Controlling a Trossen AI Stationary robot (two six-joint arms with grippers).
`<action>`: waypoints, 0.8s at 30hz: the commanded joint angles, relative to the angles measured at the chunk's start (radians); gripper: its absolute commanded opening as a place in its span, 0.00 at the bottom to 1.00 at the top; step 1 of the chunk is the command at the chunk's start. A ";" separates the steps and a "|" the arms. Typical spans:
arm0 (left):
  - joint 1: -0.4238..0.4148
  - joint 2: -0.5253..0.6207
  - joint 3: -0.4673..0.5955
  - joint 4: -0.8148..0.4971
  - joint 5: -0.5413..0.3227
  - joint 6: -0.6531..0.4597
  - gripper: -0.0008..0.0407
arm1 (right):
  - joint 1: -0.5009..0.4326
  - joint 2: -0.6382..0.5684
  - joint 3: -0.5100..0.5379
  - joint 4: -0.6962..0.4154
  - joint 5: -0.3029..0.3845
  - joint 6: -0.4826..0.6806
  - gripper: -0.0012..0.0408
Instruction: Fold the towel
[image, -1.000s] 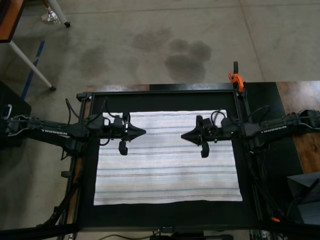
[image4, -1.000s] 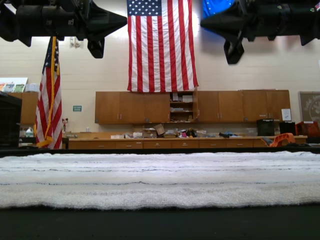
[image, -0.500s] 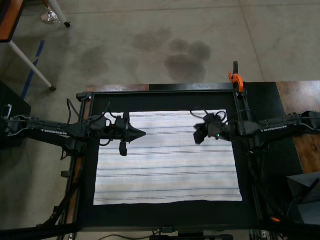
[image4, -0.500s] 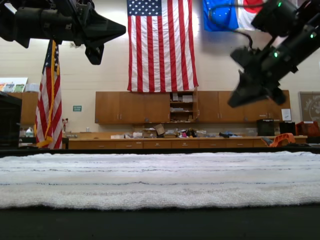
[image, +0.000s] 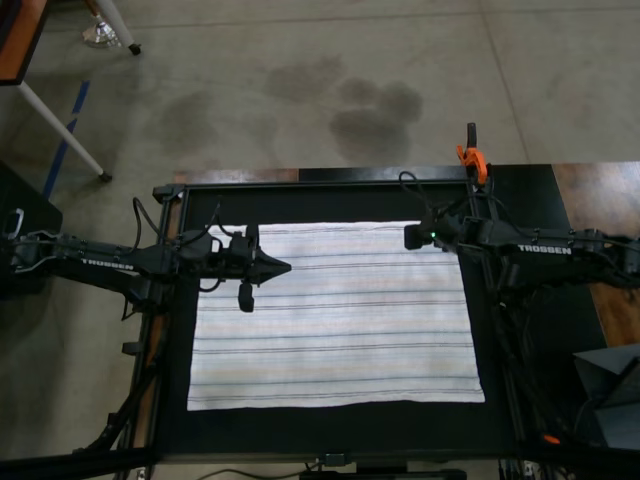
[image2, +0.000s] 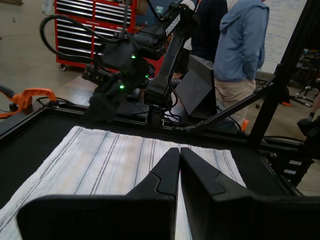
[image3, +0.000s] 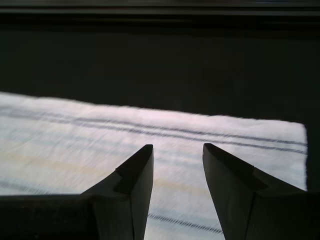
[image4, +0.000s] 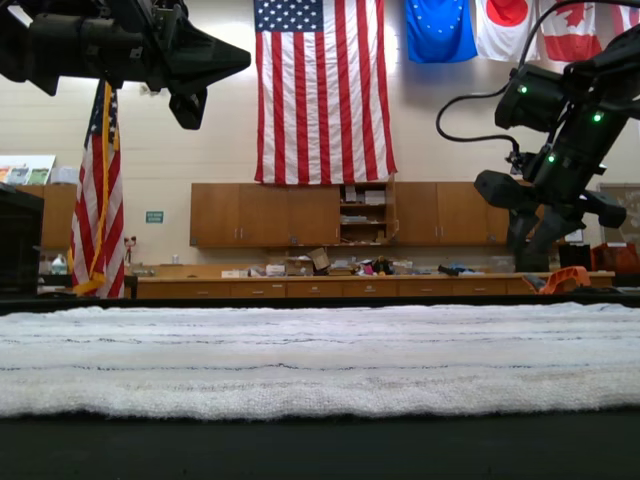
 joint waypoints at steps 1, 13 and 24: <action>0.000 0.001 0.000 0.001 0.000 0.001 0.02 | -0.037 0.007 0.000 0.001 -0.017 -0.015 0.33; 0.000 0.000 0.000 0.001 0.000 0.001 0.02 | -0.165 0.117 0.000 -0.052 -0.073 -0.065 0.33; 0.000 0.000 0.000 0.001 0.000 0.001 0.02 | -0.219 0.193 0.000 -0.160 -0.072 -0.035 0.33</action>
